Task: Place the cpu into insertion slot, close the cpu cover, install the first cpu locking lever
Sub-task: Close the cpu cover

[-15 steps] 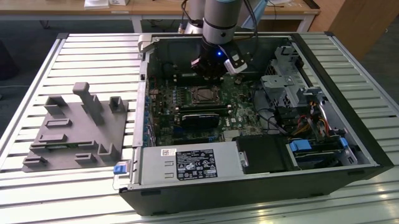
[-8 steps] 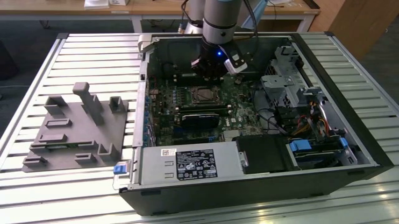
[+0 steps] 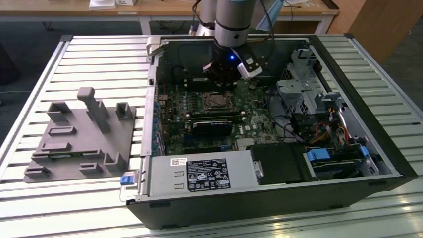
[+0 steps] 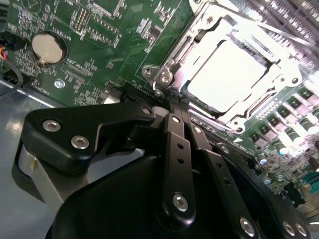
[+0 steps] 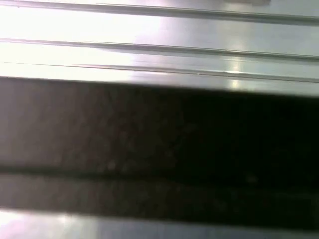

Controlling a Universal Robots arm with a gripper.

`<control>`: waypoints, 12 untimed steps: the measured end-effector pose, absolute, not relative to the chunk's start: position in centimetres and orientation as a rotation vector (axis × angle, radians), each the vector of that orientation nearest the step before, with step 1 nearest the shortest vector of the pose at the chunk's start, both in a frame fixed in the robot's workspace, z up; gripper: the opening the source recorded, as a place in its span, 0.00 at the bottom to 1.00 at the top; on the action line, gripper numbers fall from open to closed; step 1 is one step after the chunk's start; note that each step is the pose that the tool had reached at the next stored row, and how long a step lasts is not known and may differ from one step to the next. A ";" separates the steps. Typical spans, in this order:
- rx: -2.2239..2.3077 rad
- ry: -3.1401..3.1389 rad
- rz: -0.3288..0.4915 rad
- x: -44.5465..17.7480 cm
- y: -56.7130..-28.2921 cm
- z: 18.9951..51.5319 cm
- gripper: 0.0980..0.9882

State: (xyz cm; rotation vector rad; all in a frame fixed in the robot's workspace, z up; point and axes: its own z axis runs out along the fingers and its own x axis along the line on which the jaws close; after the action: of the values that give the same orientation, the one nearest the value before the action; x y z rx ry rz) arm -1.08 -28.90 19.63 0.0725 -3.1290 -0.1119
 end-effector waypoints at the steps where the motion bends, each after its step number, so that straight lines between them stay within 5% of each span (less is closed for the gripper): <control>1: 0.072 -3.129 -0.110 -1.1 -28.9 19.6 0.01; 12: 0.073 -3.129 -0.121 -1.1 -28.7 20.1 0.01</control>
State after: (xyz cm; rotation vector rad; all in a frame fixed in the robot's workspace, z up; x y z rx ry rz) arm -1.07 -28.67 20.11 0.0727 -3.1294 -0.1207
